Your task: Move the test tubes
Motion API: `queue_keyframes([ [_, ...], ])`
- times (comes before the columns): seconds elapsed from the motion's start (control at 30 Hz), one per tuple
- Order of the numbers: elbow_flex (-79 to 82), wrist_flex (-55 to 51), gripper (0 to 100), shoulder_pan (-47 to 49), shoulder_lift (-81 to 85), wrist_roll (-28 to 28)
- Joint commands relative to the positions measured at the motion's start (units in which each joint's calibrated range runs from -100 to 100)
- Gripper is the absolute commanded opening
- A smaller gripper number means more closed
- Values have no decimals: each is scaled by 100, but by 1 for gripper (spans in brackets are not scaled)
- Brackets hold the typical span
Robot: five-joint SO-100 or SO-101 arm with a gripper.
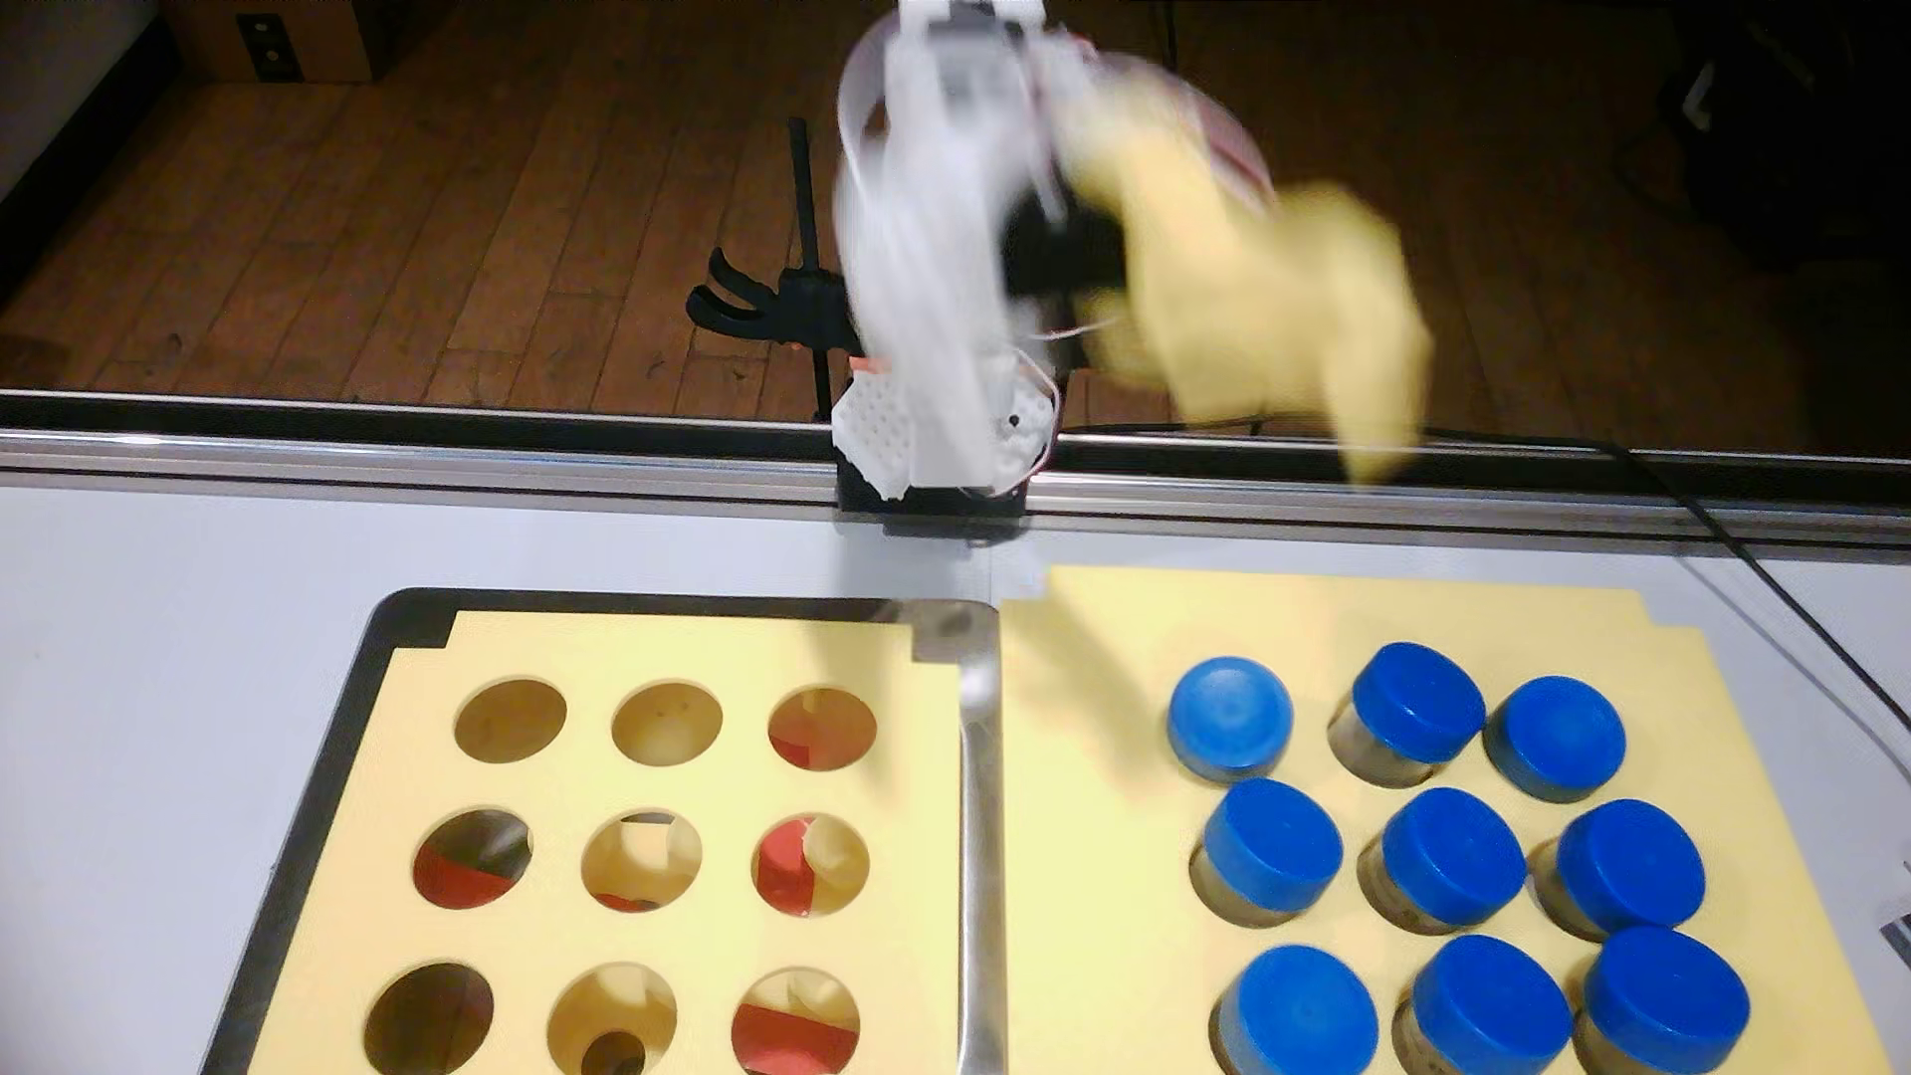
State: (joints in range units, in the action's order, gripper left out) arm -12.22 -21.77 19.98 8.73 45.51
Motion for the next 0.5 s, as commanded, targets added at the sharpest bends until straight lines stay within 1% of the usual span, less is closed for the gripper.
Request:
queue_keyframes([
  [0.0,1000,89,34,-60,1754,31],
  [0.07,1472,98,34,-68,2336,-11],
  [0.1,1872,108,34,-127,2900,-11],
  [0.17,2271,108,30,-253,3413,21],
  [0.23,2789,117,21,-305,3934,26],
  [0.27,3270,117,9,-305,4429,31],
  [0.3,3533,117,2,-305,4707,31],
  [0.33,3805,117,0,-305,4993,31],
  [0.4,4459,117,2,-305,5575,31],
  [0.43,5276,117,1,-298,6244,31],
  [0.47,5666,117,1,-283,6539,31],
])
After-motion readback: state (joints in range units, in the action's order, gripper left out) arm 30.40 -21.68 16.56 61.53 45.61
